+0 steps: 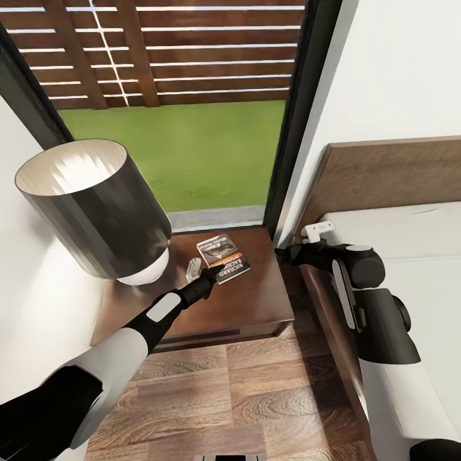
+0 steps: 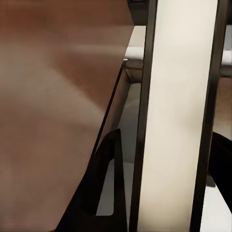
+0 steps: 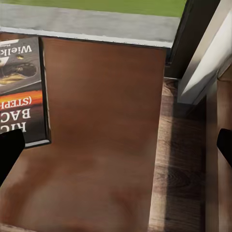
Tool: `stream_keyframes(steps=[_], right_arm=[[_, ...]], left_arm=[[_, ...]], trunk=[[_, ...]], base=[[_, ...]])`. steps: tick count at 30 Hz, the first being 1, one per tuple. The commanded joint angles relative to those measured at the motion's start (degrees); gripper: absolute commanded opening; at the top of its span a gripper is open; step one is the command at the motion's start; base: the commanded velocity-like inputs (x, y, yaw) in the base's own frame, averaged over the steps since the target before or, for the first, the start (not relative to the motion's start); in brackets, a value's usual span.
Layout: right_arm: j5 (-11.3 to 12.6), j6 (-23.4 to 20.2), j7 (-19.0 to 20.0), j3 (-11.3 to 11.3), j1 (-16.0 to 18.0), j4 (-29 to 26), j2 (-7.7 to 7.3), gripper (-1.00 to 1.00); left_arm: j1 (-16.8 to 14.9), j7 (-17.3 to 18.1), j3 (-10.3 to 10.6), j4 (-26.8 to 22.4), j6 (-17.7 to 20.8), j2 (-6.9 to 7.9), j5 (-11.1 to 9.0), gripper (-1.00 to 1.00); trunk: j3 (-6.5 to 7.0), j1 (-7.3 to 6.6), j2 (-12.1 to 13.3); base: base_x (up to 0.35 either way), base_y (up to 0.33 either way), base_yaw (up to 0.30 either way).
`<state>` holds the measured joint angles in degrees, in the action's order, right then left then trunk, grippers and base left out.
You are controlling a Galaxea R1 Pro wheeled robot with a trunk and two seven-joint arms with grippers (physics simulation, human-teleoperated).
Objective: In the bedroom, move the book from the bed onto either nightstand, and place the two sandals side by side next to the bed.
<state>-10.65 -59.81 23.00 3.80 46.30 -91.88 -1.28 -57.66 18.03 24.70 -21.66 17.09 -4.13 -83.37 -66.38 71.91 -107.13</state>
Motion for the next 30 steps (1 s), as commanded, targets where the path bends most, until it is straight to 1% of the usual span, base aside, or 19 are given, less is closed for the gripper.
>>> stream_keyframes(steps=[1, 8, 22, 30], right_arm=[[-0.6, -0.2, 0.5, 0.1, 0.0, -0.1, -0.04, 1.00], [-0.6, -0.2, 0.5, 0.1, 0.0, -0.1, 0.02, 1.00], [-0.6, -0.2, 0.5, 0.1, -0.1, -0.1, 0.04, 1.00], [-0.6, -0.2, 0.5, 0.1, -0.1, -0.1, 0.03, 1.00]], left_arm=[[-0.1, 0.2, 0.3, 0.3, 0.1, 0.03, -0.5, -1.00], [-0.1, 0.2, 0.3, 0.8, -0.4, 0.02, -0.6, -1.00], [-0.1, 0.2, 0.3, 1.0, -1.0, -0.04, -0.6, -1.00], [0.0, 0.2, 0.2, 1.0, -1.5, -0.11, -0.6, -1.00]], trunk=[[-0.03, 0.00, 0.0], [-0.03, 0.00, 0.0], [-0.03, 0.00, 0.0], [-0.03, 0.00, 0.0]], base=[[0.007, 0.000, 0.000], [0.085, 0.000, 0.000], [0.234, 0.000, 0.000], [0.095, 0.000, 0.000]])
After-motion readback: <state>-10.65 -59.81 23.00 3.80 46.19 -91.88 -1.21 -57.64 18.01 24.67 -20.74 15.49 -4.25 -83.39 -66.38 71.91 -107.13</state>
